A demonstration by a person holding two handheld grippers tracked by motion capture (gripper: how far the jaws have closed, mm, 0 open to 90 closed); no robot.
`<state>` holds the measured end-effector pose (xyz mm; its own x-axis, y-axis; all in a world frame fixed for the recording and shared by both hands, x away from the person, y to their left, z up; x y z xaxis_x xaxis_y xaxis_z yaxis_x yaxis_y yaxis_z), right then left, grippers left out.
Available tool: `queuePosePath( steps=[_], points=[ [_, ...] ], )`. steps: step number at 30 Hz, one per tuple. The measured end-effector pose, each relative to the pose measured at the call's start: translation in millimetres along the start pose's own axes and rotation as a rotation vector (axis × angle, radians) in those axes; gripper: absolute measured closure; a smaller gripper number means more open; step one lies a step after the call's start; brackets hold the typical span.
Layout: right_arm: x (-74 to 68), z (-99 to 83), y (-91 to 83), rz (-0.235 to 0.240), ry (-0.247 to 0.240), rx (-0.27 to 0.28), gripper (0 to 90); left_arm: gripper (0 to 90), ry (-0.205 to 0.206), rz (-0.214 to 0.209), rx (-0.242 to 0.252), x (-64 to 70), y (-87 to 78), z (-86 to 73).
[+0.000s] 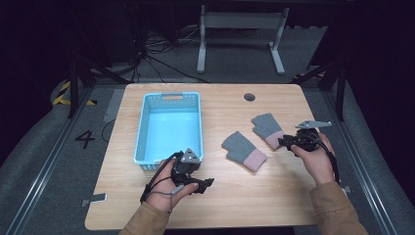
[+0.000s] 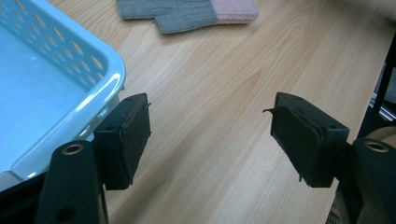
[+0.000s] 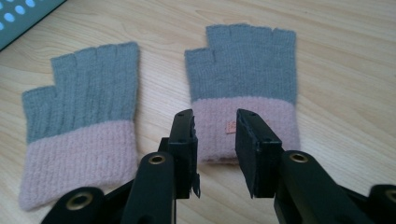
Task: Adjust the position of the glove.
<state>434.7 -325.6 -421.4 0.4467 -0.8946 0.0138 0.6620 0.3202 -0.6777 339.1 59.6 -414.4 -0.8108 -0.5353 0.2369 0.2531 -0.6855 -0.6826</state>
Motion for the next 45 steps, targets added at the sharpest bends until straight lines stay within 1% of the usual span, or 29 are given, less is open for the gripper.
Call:
queuePosePath(
  steps=[2,4,6,12,17,23,26,28,30,33,36,40,43,45],
  points=[
    [-1.9,0.9,-1.0,0.009,0.002,-0.002,68.1,29.0,0.001,-0.004,-0.003,0.9,0.0,0.2],
    [-5.8,3.2,-1.6,0.029,0.011,0.005,67.1,28.9,0.005,-0.006,-0.004,2.0,0.2,0.1],
    [-11.3,6.5,-1.3,0.048,-0.002,0.016,64.2,28.9,0.01,-0.01,-0.005,2.2,-0.2,0.1],
    [-25.0,13.6,2.9,0.053,-0.035,0.027,60.3,28.6,0.011,-0.007,-0.012,2.6,-1.5,-1.4],
    [-33.6,17.0,6.7,0.077,-0.04,0.026,58.6,28.4,0.011,-0.006,-0.013,3.9,-3.3,-3.7],
    [-52.7,21.8,19.8,0.129,-0.071,0.01,58.7,28.2,0.005,0.009,-0.022,4.3,-6.3,-9.0],
    [-65.2,23.7,29.9,0.163,-0.084,-0.01,58.7,28.1,-0.003,0.012,-0.025,4.5,-7.8,-11.3],
    [-70.5,23.9,34.4,0.174,-0.089,-0.022,58.9,28.1,-0.003,0.015,-0.024,4.3,-8.1,-12.4],
    [-75.5,23.9,39.3,0.179,-0.1,-0.029,59.9,28.1,-0.004,0.02,-0.028,4.1,-8.6,-13.5],
    [-82.3,22.6,46.9,0.191,-0.113,-0.053,62.2,28.0,-0.007,0.018,-0.029,4.5,-8.3,-14.7],
    [-88.3,20.7,54.7,0.197,-0.128,-0.073,62.6,28.0,-0.008,0.017,-0.031,4.9,-8.4,-15.0],
    [-92.5,18.8,60.4,0.194,-0.13,-0.084,61.5,28.0,-0.004,0.02,-0.035,4.4,-7.1,-15.4],
    [-93.2,16.3,65.0,0.182,-0.142,-0.092,61.0,27.9,-0.002,0.015,-0.041,4.6,-6.0,-15.3],
    [-93.4,15.1,67.1,0.179,-0.14,-0.102,60.6,27.8,0.0,0.013,-0.044,4.9,-5.8,-15.2]
  ],
)
Point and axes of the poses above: each handheld gripper's, and its own axes: y roughly forward along the jaws, z roughly out of its top, x roughly to its right, the point moved 2 cm from there along y, roughly forward along the jaws, and after that the axes turned 4 degrees about -z, right-handed, at the moved point
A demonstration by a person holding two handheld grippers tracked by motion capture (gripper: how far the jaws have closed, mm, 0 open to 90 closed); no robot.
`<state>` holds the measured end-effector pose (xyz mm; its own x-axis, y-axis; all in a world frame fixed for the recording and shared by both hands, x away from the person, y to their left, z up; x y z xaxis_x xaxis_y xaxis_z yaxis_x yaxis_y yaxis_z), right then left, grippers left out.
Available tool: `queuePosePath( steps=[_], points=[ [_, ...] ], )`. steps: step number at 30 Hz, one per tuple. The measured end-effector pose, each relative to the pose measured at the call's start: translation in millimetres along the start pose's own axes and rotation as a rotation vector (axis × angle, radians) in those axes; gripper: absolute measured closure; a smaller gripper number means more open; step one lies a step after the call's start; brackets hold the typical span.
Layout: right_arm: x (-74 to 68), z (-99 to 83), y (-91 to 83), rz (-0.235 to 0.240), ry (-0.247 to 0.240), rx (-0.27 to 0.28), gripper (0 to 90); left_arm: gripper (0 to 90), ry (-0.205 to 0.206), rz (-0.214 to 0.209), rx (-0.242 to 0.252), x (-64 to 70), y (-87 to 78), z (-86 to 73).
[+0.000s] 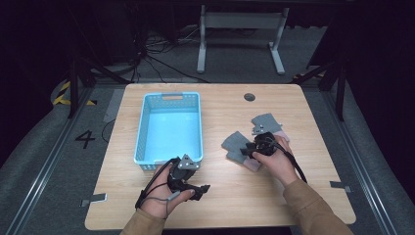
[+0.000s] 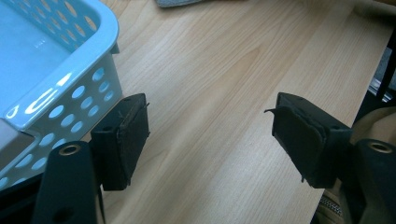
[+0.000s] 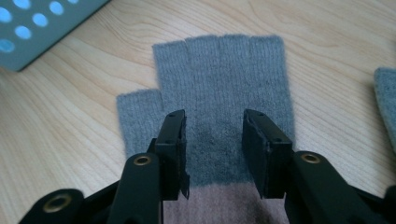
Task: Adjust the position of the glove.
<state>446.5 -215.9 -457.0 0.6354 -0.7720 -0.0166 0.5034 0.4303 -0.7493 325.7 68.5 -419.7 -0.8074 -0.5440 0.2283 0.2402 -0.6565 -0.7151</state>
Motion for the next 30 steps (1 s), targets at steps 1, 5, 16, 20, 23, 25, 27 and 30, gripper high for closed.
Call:
queuePosePath(
  steps=[1,5,16,20,23,25,27,30],
  points=[
    [0.4,-0.7,1.8,-0.005,-0.006,-0.005,60.6,27.8,0.001,0.0,-0.001,0.1,0.1,0.0],
    [-2.6,-2.2,6.8,-0.031,-0.03,-0.019,61.1,27.7,0.004,0.002,-0.009,0.1,1.6,-0.7],
    [0.0,-2.0,7.4,-0.026,-0.017,-0.02,84.9,27.6,0.008,0.0,-0.017,1.0,3.1,-1.4],
    [-0.1,0.3,2.8,-0.028,-0.028,-0.003,86.2,27.6,0.007,-0.002,-0.019,0.2,3.6,-1.7],
    [1.9,2.1,-5.4,-0.02,-0.024,0.01,86.3,27.6,0.007,-0.003,-0.017,-0.4,3.4,-0.9],
    [3.5,3.2,-14.2,-0.011,-0.018,0.032,86.2,27.6,0.008,-0.004,-0.016,-0.8,3.6,0.3],
    [4.1,3.7,-21.4,-0.008,-0.016,0.041,86.2,27.6,0.015,-0.007,-0.016,-0.9,4.5,2.3],
    [5.3,2.5,-32.7,0.011,-0.007,0.047,86.1,27.6,0.029,-0.019,-0.017,0.3,6.8,6.1]
  ],
)
Point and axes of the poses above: each handheld gripper's, and its own axes: y roughly forward along the jaws, z roughly out of its top, x roughly to its right, the point moved 2 cm from there along y, roughly forward along the jaws, and after that the axes turned 4 degrees about -z, right-handed, at the moved point
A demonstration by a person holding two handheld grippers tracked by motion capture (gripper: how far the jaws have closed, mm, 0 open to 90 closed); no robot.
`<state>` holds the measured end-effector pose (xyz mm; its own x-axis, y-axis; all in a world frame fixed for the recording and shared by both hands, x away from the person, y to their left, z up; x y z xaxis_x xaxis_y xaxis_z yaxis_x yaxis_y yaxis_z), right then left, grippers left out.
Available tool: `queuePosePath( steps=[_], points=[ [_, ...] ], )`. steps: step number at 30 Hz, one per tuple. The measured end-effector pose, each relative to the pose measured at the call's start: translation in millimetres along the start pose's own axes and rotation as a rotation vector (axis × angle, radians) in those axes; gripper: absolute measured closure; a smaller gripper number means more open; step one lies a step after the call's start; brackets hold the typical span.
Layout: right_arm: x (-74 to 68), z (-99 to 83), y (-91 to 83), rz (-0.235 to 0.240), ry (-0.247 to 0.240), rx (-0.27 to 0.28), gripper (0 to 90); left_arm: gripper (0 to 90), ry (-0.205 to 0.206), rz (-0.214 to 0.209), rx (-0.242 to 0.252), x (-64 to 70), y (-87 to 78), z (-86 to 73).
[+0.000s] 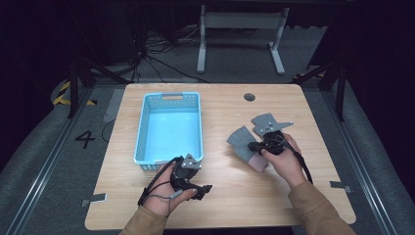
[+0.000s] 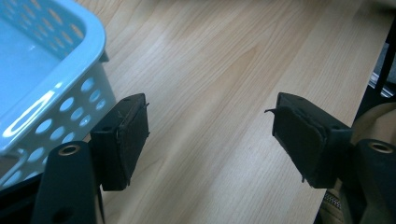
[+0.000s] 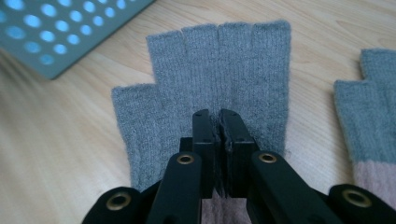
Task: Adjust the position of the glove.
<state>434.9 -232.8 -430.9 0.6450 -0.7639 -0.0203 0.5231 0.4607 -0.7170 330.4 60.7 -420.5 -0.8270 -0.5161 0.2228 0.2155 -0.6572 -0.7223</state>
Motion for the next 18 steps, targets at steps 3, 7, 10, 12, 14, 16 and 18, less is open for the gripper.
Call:
queuePosePath(
  steps=[3,7,10,12,14,16,18],
  points=[
    [0.6,-1.5,-10.9,0.029,0.01,0.01,86.1,27.6,0.011,-0.01,0.0,0.5,2.9,4.2],
    [-0.4,-3.5,-24.8,0.04,-0.008,0.018,86.0,27.6,0.025,-0.022,-0.003,0.6,6.9,9.8],
    [-1.1,-6.6,-34.0,0.052,-0.02,0.017,86.0,27.6,0.037,-0.036,-0.007,1.0,9.7,14.0],
    [-1.1,-8.9,-39.9,0.057,-0.034,0.018,85.9,27.6,0.047,-0.041,-0.009,0.9,11.7,16.9],
    [-0.7,-10.9,-45.5,0.066,-0.053,0.018,85.8,27.6,0.053,-0.046,-0.011,1.1,13.4,19.2],
    [-0.9,-12.8,-50.5,0.076,-0.071,0.015,85.8,27.6,0.061,-0.052,-0.012,1.2,14.5,21.3],
    [-1.4,-15.0,-54.5,0.094,-0.092,0.015,85.8,27.6,0.061,-0.06,-0.013,1.5,15.9,23.9]
  ],
)
Point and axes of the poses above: each handheld gripper's, and its own axes: y roughly forward along the jaws, z roughly out of its top, x roughly to its right, the point moved 2 cm from there along y, roughly forward along the jaws, and after that the axes turned 4 degrees about -z, right-handed, at the moved point
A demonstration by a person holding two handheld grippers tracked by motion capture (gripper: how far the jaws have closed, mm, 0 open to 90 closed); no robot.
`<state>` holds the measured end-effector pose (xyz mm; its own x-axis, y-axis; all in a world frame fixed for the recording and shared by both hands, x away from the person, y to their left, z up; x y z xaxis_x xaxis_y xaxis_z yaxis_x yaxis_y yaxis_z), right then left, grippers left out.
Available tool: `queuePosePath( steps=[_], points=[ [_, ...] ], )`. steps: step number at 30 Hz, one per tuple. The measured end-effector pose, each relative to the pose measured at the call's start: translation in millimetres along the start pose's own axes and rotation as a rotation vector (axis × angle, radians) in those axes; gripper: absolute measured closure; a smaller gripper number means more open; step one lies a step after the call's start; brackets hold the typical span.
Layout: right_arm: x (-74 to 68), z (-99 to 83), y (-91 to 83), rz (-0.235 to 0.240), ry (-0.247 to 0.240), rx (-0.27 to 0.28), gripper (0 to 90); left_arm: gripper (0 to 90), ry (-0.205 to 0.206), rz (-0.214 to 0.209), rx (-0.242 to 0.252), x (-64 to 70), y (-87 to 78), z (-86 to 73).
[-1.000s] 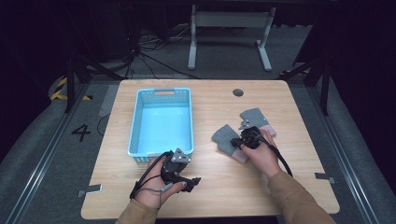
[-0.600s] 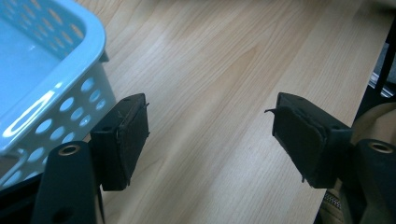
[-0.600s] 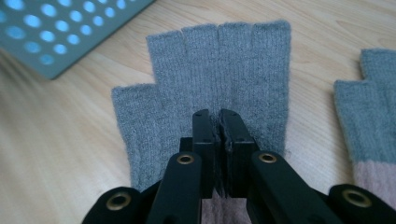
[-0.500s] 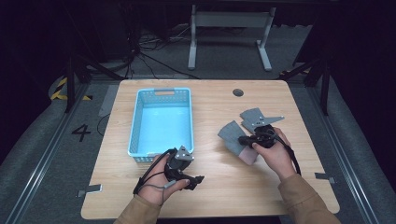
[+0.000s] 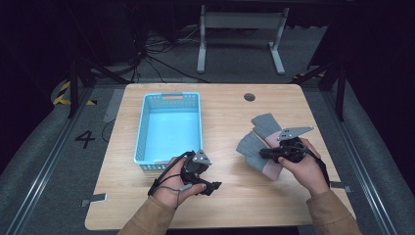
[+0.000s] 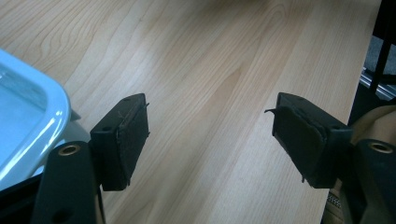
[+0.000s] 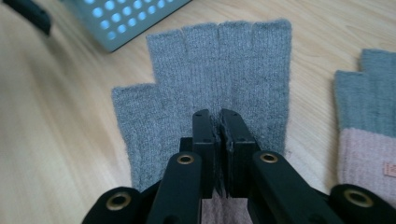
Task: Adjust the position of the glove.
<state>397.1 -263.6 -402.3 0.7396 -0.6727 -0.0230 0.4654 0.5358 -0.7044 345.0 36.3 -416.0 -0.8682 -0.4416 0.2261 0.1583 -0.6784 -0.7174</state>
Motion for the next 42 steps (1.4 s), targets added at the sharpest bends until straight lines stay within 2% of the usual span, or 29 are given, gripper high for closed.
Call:
queuePosePath(
  steps=[4,13,20,24,37,40,42],
  points=[
    [-4.0,-4.5,-4.6,0.034,-0.049,-0.015,85.8,27.6,0.011,-0.01,-0.001,0.1,3.9,4.1],
    [-12.6,-13.0,-7.4,0.087,-0.111,-0.046,85.7,27.5,0.031,-0.027,-0.01,1.1,13.2,11.1],
    [-21.7,-21.0,1.1,0.144,-0.182,-0.093,85.6,27.5,0.04,-0.039,-0.011,2.5,15.5,15.1],
    [-24.1,-24.0,6.5,0.163,-0.203,-0.115,85.6,27.5,0.043,-0.041,-0.014,2.1,16.6,15.5],
    [-26.9,-36.0,26.5,0.224,-0.243,-0.165,84.8,27.5,0.049,-0.045,-0.017,3.5,18.0,16.7],
    [-25.9,-37.3,29.3,0.216,-0.226,-0.164,82.4,27.5,0.049,-0.045,-0.018,2.6,17.3,16.8],
    [-24.4,-37.5,28.6,0.21,-0.205,-0.15,76.9,27.5,0.047,-0.045,-0.016,2.5,18.2,16.4]
  ],
)
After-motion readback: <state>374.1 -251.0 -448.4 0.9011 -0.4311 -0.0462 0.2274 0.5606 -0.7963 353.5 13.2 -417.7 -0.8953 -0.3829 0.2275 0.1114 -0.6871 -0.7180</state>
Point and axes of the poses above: each handheld gripper's, and its own axes: y roughly forward along the jaws, z roughly out of its top, x roughly to its right, the point moved 2 cm from there along y, roughly forward along the jaws, and after that the axes turned 4 degrees about -z, right-handed, at the moved point
